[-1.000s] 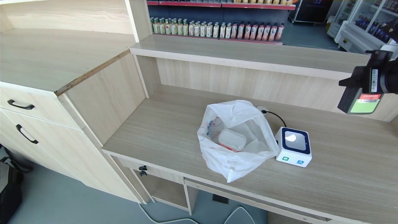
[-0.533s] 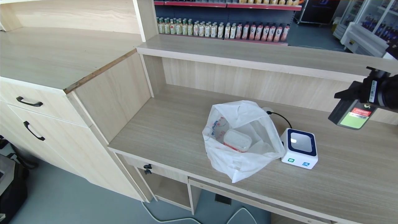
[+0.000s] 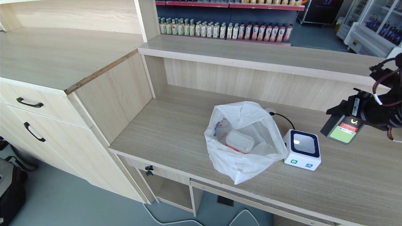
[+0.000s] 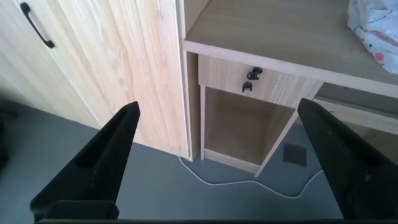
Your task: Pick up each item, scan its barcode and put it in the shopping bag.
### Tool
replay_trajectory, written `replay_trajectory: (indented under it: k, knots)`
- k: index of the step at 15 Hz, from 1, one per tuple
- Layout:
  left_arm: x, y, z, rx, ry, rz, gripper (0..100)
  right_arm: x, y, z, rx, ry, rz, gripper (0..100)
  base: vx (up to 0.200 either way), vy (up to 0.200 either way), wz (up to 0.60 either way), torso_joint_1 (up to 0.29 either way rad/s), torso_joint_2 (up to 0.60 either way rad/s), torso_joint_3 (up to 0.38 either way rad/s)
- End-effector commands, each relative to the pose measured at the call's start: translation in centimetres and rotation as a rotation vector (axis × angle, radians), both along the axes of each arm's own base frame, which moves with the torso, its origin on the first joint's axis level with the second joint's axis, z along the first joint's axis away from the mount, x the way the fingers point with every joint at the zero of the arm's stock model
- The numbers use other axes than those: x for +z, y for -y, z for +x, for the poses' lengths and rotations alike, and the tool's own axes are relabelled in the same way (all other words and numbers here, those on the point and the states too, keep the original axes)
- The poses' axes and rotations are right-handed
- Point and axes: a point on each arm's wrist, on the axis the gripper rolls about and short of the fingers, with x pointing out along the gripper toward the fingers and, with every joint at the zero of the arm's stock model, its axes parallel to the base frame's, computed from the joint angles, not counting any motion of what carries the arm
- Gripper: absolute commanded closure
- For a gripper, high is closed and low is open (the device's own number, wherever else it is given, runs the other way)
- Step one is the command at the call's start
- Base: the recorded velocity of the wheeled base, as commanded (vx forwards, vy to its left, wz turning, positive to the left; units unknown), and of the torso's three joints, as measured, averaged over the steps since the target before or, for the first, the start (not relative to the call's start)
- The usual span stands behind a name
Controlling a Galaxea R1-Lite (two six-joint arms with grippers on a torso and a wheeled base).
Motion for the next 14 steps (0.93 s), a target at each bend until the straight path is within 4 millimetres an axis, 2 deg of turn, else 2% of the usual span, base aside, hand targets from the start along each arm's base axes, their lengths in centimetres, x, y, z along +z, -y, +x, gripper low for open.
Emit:
replay_trajectory:
  k: [1, 14]
  knots:
    - [0.0, 0.0, 0.0, 0.001, 0.0, 0.001, 0, -1.9, 0.1, 1.1, -0.022, -0.072, 0.031, 100, 0.0, 0.0, 0.0, 0.0, 0.0, 0.0]
    - [0.0, 0.0, 0.0, 0.001, 0.0, -0.001, 0, -5.0, 0.2, 2.2, -0.214, -0.217, 0.147, 100, 0.0, 0.0, 0.0, 0.0, 0.0, 0.0]
